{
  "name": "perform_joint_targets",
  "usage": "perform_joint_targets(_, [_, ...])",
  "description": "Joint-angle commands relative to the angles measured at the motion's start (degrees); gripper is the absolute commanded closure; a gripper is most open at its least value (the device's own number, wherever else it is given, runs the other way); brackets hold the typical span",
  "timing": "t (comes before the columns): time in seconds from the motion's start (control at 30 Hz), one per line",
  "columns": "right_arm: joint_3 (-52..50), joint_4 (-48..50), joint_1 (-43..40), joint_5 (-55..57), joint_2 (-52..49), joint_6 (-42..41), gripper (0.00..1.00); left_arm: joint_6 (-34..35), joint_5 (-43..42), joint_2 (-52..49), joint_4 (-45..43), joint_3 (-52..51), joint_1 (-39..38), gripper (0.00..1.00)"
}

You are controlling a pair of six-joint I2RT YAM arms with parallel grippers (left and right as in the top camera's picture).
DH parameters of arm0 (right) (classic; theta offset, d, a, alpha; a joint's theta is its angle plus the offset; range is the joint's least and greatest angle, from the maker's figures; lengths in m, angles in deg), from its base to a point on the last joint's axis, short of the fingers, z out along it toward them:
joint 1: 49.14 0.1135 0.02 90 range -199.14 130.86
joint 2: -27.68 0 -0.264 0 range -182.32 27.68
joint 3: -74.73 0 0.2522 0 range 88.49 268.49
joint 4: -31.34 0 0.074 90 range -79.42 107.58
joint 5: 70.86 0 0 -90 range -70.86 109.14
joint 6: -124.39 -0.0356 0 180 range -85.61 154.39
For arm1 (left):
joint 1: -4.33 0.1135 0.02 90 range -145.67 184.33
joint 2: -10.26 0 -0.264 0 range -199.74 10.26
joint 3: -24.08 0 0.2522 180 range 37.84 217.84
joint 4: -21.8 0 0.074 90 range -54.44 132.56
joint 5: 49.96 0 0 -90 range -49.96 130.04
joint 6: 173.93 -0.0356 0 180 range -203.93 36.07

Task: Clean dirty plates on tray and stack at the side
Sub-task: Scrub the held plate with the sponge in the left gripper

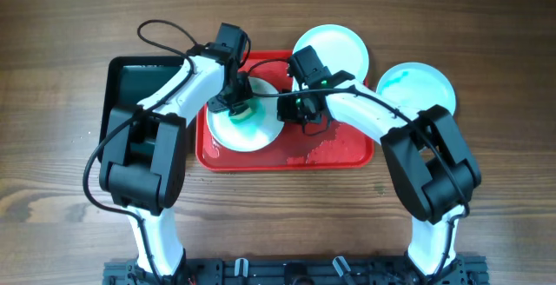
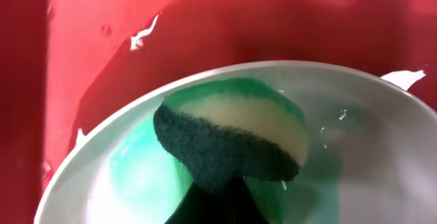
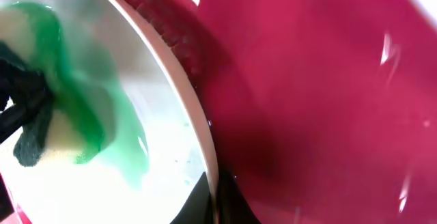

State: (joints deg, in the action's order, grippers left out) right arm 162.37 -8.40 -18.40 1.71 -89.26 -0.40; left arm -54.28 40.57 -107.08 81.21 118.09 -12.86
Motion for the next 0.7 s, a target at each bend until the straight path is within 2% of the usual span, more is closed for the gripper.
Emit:
perform_joint_targets(0.0, [0.1, -0.9, -0.4, 0.4, -0.8, 0.3, 0.96, -14.7, -14.6, -4.2, 4.6, -3.4, 1.8, 0.96])
perform_joint_targets(0.07, [0.1, -0.8, -0.4, -0.8, -0.8, 0.8, 0.96, -26.5, -30.2, -4.2, 6.9, -3.4, 1.8, 0.96])
perform_joint_targets(0.13, [0.1, -0.8, -0.4, -1.1, -0.8, 0.7, 0.96, -32.7, -38.4, -4.2, 8.7, -3.4, 1.8, 0.96])
perform_joint_targets(0.23, [0.1, -0.9, -0.4, -1.1, -0.8, 0.8, 0.96, -32.7, -38.6, -4.2, 5.8, -3.4, 1.8, 0.96])
perform_joint_targets(0.3, [0.1, -0.8, -0.4, -1.0, -0.8, 0.8, 0.96, -29.1, -36.3, -4.2, 0.2, -3.4, 1.8, 0.96])
perform_joint_targets(0.33, [0.1, -0.8, -0.4, -1.0, -0.8, 0.8, 0.96, -24.9, -32.5, -4.2, -2.9, -3.4, 1.8, 0.96])
perform_joint_targets(0.4, [0.1, -0.8, -0.4, -1.0, -0.8, 0.7, 0.96, -11.0, -14.6, -4.2, -8.7, -3.3, 2.0, 0.96])
perform_joint_targets(0.43, [0.1, -0.8, -0.4, -1.0, -0.8, 0.8, 0.96, -5.2, -3.1, -4.2, -8.6, -2.7, 2.0, 0.96])
perform_joint_targets(0.5, [0.1, -0.8, -0.4, -1.0, -0.8, 1.4, 0.96, -0.1, 13.7, -4.2, -4.0, -0.8, 2.0, 0.96])
perform_joint_targets(0.57, [0.1, -0.7, -0.4, -1.0, -0.8, 1.6, 0.96, 0.0, 21.6, -4.2, 2.3, 1.2, 2.0, 0.96])
perform_joint_targets(0.67, [0.1, -0.4, -0.4, -1.0, -0.8, 1.6, 0.96, 0.0, 21.7, -4.2, 8.5, 1.3, 2.0, 0.96])
